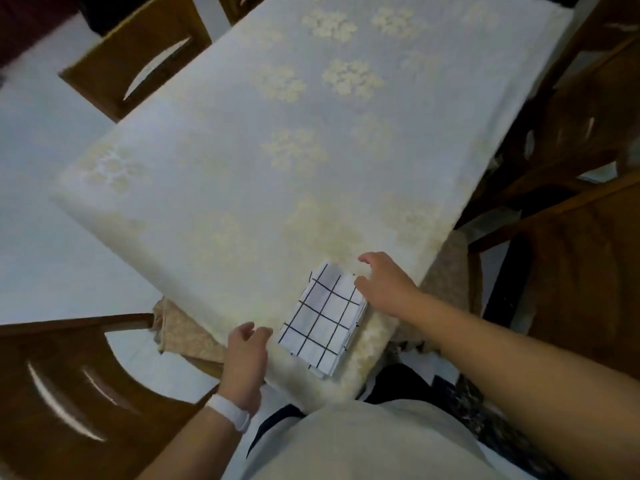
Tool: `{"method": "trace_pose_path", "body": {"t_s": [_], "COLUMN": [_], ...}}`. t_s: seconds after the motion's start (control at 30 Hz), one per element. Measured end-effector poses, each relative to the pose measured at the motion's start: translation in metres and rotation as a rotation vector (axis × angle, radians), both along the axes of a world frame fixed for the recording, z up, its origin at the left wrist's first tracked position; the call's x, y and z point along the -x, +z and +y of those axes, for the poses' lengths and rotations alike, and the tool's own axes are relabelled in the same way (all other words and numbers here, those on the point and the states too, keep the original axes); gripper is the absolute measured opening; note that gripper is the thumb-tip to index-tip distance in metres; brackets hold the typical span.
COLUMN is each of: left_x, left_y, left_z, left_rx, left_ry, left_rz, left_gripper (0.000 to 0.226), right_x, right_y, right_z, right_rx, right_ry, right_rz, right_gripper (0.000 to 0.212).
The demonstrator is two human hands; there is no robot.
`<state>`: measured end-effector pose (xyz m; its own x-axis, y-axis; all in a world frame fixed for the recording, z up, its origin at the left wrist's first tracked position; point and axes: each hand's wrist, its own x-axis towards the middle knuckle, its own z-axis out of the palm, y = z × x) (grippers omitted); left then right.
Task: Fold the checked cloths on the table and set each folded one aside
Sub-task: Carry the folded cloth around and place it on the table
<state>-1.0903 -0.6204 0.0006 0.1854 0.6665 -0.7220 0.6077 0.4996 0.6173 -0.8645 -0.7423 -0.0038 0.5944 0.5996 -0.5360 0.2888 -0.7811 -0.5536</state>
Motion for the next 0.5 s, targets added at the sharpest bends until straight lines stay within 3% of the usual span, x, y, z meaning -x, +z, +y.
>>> {"method": "trace_pose_path", "body": {"t_s": [0.17, 0.33, 0.43, 0.5], "left_x": [0.022, 0.009, -0.005, -0.016], "left_y": [0.004, 0.009, 0.018, 0.023], "left_z": [-0.049, -0.078, -0.093, -0.101], "left_rx": [0.097, 0.208, 0.154, 0.117], "left_ry": [0.083, 0.205, 0.153, 0.123], "left_rz": [-0.043, -0.055, -0.027, -0.004], "left_gripper": [0.055, 0.018, 0.049, 0.041], "right_x": [-0.008, -0.011, -0.011, -0.012], "right_y": [-0.006, -0.009, -0.011, -0.011], "right_z": [0.015, 0.017, 0.016, 0.014], "right_rx": [0.061, 0.093, 0.096, 0.097], "right_ry": [0.166, 0.242, 0.256, 0.288], "right_rz": [0.085, 0.114, 0.108, 0.099], "right_gripper": [0.060, 0.063, 0.065, 0.067]}}
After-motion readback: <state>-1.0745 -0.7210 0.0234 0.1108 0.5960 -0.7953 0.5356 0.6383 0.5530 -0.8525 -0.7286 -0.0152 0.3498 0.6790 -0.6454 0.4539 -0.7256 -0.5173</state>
